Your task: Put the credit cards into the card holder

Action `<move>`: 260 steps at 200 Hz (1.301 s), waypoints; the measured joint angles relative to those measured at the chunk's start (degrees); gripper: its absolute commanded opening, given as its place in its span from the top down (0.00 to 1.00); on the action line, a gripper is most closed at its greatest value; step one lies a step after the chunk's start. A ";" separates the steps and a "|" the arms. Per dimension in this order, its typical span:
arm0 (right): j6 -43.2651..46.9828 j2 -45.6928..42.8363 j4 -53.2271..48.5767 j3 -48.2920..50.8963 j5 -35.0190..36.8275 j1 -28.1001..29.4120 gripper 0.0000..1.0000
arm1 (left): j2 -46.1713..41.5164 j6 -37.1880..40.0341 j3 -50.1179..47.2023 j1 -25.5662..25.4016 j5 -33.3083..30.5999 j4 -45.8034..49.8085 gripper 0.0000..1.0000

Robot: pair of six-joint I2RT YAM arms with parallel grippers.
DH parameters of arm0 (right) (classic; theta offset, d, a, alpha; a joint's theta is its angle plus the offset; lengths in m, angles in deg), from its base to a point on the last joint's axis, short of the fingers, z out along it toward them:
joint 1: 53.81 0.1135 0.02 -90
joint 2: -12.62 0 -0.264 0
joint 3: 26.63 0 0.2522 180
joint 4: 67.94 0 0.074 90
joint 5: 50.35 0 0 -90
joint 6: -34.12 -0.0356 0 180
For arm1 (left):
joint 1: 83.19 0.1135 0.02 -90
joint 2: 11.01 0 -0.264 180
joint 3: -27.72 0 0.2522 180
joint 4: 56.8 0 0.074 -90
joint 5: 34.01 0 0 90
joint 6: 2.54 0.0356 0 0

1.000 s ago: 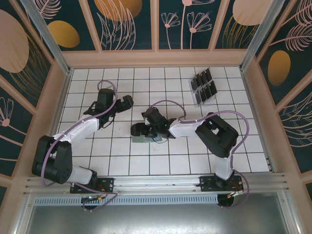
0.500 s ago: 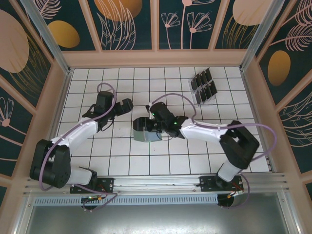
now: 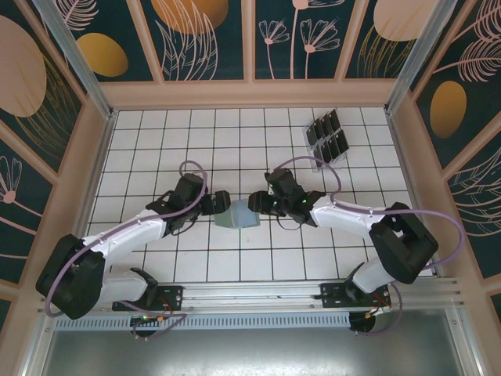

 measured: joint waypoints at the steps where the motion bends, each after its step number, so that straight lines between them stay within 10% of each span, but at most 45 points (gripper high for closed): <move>1: 0.04 0.07 0.00 -0.02 0.00 0.00 0.62 | 0.02 -0.02 -0.09 -0.09 -0.15 0.02 0.02; 74: 0.15 6.34 0.00 -2.99 -0.04 2.29 0.65 | 2.19 -1.73 -3.58 -3.69 -11.02 1.73 0.01; 260: 1.64 13.29 0.66 -5.09 1.20 2.54 0.54 | 7.34 -2.36 -5.70 -3.93 -14.49 -0.96 0.01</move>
